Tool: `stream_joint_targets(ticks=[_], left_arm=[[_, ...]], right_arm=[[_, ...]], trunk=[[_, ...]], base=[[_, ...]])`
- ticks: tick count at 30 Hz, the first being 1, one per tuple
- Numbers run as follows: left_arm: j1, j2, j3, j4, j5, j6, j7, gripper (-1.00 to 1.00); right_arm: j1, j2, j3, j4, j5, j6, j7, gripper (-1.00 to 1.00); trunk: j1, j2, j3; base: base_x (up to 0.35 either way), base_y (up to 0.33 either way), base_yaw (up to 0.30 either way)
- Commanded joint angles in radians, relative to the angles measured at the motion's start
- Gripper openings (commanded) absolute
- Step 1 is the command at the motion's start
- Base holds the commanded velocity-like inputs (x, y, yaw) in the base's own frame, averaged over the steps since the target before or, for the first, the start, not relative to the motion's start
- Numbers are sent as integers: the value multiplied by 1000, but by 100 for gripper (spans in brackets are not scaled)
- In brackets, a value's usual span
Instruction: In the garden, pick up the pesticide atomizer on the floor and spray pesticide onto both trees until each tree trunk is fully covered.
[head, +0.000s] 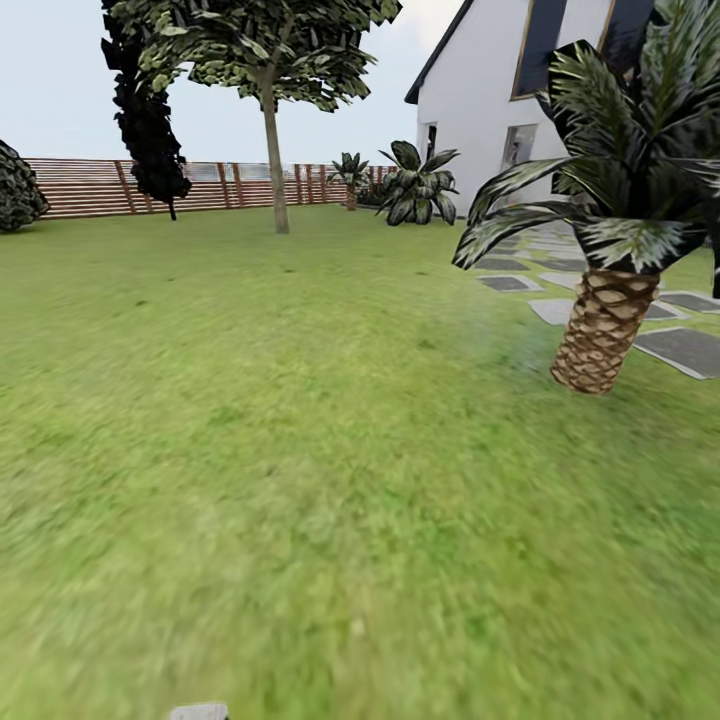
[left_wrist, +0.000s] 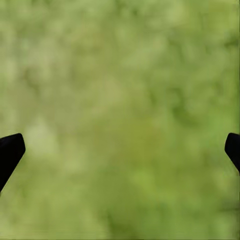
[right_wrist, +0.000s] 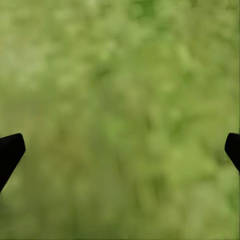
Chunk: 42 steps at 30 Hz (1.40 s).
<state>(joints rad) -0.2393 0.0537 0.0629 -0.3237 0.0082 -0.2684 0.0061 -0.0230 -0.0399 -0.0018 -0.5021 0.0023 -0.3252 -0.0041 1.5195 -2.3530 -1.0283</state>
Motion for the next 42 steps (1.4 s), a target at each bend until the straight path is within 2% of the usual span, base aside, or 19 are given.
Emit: stream_joint_targets(ticks=[1,42], left_arm=[[0,0,0,0,-1,0,0,100],[0,0,0,0,2,0,0,100]], right_arm=[[0,0,2,0,0,0,0,100],[0,0,0,-2,1,-1,-1,100]], trunk=[[0,0,0],[0,0,0]], base=[[340,0,-3],[340,0,0]])
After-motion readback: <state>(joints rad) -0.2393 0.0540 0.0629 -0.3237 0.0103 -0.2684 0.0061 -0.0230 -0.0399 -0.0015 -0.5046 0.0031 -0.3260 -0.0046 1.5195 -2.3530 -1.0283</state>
